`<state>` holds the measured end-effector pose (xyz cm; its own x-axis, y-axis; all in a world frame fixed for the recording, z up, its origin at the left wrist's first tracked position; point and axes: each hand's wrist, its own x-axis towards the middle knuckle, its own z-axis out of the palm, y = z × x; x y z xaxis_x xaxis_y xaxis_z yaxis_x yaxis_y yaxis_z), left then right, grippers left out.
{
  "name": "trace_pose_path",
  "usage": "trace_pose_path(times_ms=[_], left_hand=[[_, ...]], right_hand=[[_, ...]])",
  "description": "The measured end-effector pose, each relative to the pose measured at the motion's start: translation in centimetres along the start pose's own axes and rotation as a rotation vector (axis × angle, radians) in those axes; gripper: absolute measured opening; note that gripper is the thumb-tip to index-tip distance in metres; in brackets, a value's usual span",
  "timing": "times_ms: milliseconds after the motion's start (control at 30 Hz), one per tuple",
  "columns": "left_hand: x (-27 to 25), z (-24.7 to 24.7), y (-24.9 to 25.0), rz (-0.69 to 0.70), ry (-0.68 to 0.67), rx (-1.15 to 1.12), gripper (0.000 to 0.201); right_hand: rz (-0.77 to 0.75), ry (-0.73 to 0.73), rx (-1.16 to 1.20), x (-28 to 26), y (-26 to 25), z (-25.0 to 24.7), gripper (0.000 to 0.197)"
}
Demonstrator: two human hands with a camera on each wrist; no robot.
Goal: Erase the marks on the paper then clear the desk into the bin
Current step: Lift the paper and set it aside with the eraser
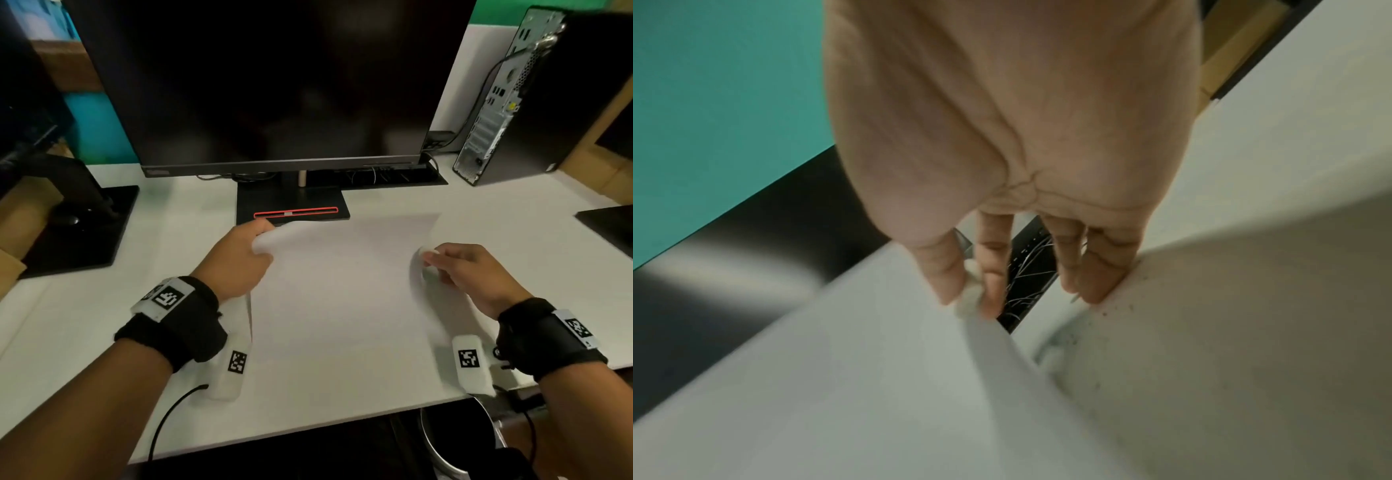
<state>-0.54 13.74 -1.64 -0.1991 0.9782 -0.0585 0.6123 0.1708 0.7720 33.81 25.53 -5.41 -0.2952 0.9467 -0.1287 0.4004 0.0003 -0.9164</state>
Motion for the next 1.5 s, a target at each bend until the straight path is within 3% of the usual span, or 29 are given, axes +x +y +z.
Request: trace_pose_path(times_ms=[67, 133, 233, 433, 600, 800, 1167, 1400, 1500], left_hand=[[0.0, -0.6, 0.7, 0.044, 0.055, -0.087, 0.023], [0.2, -1.0, 1.4, 0.093, 0.125, -0.124, 0.022], [0.5, -1.8, 2.5, 0.135, 0.218, -0.170, 0.027], [0.8, -2.6, 4.1, 0.164, 0.304, -0.311, 0.046], [0.7, -1.9, 4.5, 0.136, 0.324, -0.344, 0.073], [0.6, -1.5, 5.1, 0.113, 0.313, -0.379, 0.082], [0.7, -1.8, 5.7, 0.138, 0.279, -0.438, 0.081], [0.4, -2.6, 5.4, 0.124, 0.314, -0.477, 0.069], [0.0, -3.9, 4.2, 0.081, 0.404, -0.530, 0.050]], right_hand=[[-0.034, -0.054, 0.195, -0.1, -0.4, -0.2, 0.036], [-0.092, -0.058, 0.320, 0.0, -1.2, -0.2, 0.045], [-0.235, 0.009, 0.313, 0.5, -2.7, -0.1, 0.051], [-0.394, 0.102, 0.227, 0.6, -4.5, -1.0, 0.036], [-0.387, 0.118, 0.130, -0.1, -3.6, -1.0, 0.018], [-0.365, 0.216, 0.144, -0.4, -2.7, -1.3, 0.017], [-0.398, 0.265, 0.099, 0.1, -4.2, -2.5, 0.022], [-0.402, 0.268, 0.023, 0.1, -5.8, -1.4, 0.018], [-0.432, 0.438, -0.126, 0.9, -7.1, 0.4, 0.021]])
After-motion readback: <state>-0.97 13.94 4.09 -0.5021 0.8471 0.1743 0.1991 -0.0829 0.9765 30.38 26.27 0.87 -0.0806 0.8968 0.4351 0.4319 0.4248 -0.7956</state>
